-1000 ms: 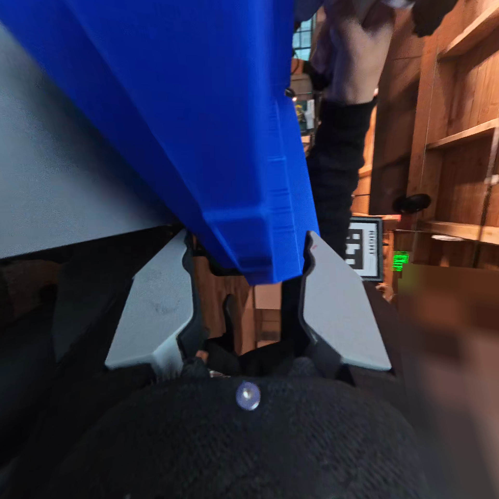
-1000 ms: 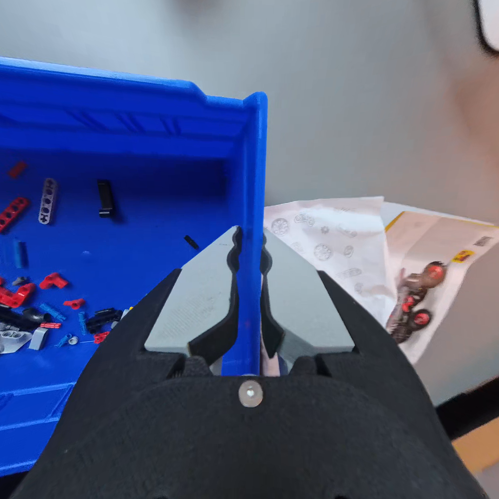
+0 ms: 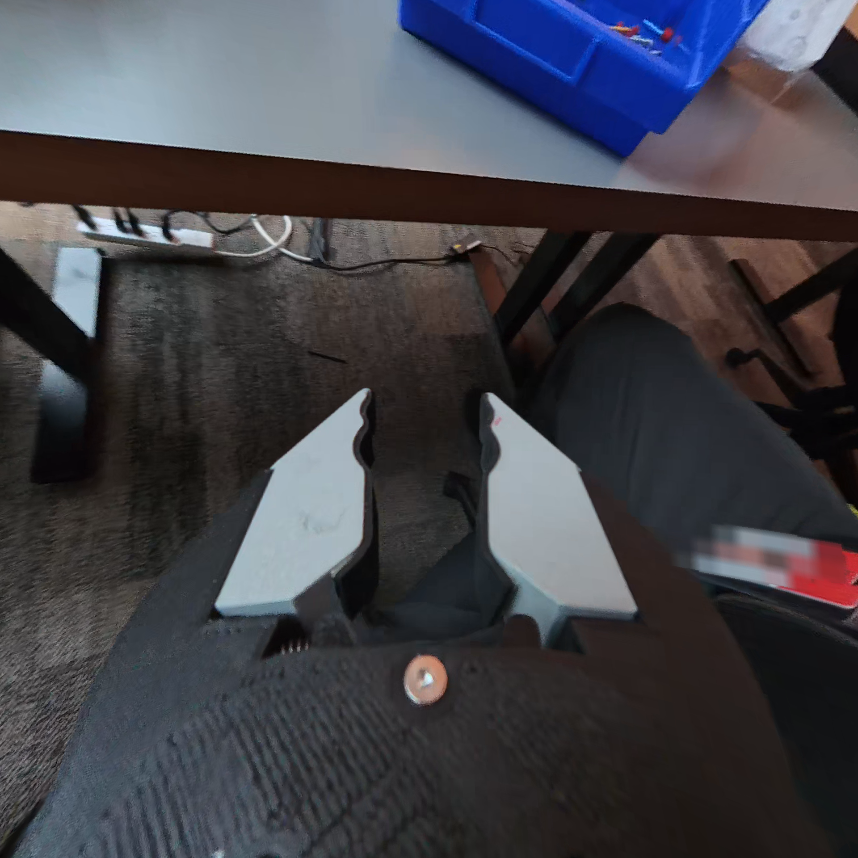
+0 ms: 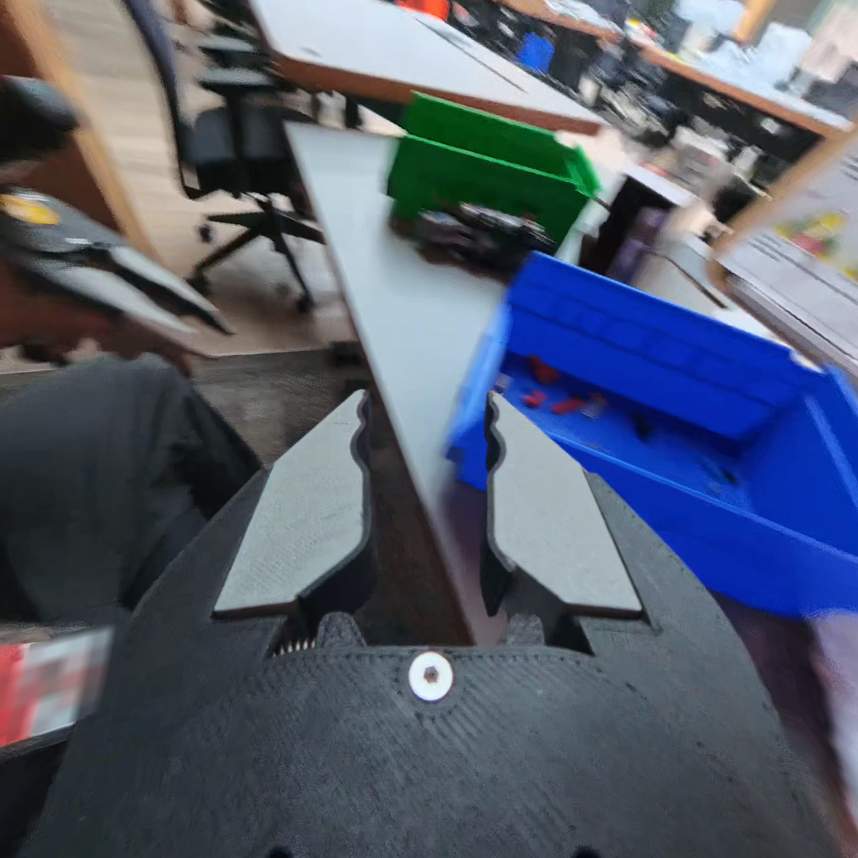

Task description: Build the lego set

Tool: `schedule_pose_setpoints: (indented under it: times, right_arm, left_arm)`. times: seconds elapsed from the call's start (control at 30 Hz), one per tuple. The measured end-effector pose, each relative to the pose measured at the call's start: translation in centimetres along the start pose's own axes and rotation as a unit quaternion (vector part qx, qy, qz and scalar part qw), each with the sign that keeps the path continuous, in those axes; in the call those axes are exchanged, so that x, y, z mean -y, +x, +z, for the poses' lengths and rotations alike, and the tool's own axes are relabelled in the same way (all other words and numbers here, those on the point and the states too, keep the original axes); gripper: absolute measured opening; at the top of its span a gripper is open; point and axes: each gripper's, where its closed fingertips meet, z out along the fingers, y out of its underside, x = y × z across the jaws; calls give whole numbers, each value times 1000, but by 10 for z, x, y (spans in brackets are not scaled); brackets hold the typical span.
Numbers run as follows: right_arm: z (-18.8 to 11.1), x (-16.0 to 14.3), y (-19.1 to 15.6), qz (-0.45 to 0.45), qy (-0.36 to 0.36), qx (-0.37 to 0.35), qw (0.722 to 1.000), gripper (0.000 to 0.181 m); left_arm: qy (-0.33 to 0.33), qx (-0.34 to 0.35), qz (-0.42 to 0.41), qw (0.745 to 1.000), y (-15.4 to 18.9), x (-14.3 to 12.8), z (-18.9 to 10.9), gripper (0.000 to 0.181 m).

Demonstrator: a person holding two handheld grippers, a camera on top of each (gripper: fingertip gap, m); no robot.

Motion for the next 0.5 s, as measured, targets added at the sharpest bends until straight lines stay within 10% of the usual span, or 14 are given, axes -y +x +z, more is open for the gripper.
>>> schedule_pose_setpoints:
  times: [0.2, 0.5]
  right_arm:
    - [90, -54, -141, -34, 15, 122, 992, 32]
    - [330, -382, -86, 1, -299, 76, 951, 32]
  left_arm:
    - [12, 49, -11, 999, -50, -12, -53, 53]
    - [-11, 82, -64, 995, -98, -52, -81, 44]
